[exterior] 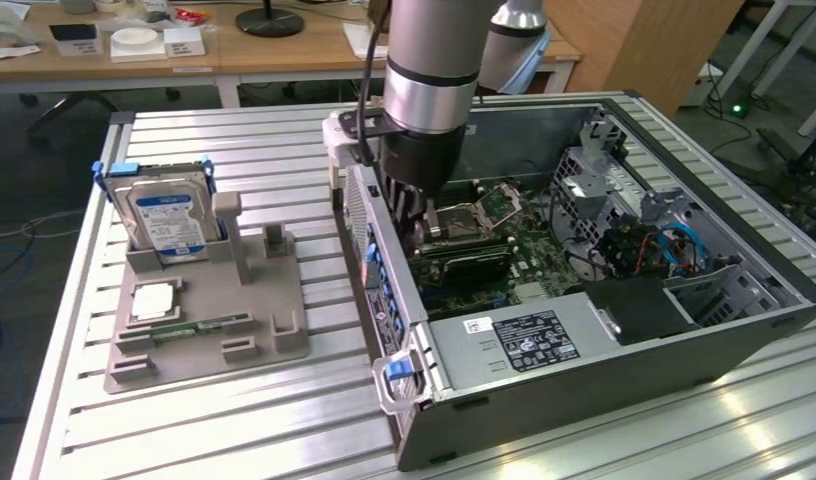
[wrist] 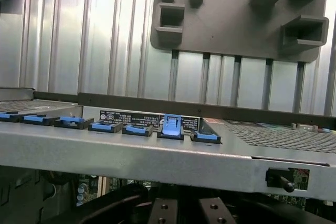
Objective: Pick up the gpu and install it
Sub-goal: 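Press down on the gpu until it lock into place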
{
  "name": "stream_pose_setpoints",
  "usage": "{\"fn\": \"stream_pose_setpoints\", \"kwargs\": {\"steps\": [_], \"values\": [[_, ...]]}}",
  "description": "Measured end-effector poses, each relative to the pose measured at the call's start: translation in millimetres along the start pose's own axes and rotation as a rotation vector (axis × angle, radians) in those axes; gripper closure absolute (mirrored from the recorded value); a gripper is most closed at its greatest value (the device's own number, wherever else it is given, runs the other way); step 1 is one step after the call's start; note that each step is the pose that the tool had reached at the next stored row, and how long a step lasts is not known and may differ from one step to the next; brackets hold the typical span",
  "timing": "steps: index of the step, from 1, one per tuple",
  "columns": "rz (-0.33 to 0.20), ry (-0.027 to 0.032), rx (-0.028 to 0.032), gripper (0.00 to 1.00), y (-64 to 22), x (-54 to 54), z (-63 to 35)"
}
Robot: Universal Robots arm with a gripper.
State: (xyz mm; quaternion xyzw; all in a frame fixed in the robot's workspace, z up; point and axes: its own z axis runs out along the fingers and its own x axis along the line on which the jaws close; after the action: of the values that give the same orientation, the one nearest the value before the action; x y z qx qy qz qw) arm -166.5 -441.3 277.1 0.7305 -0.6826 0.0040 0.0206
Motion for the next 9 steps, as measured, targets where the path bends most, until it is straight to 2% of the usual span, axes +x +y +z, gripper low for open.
{"fn": "stream_pose_setpoints", "kwargs": {"steps": [5,9], "values": [[-0.002,0.0025,0.0015,0.89,-5.7,0.2,4.3],[-0.003,0.0035,0.0025,0.89,-6.8,0.2,6.6]]}}
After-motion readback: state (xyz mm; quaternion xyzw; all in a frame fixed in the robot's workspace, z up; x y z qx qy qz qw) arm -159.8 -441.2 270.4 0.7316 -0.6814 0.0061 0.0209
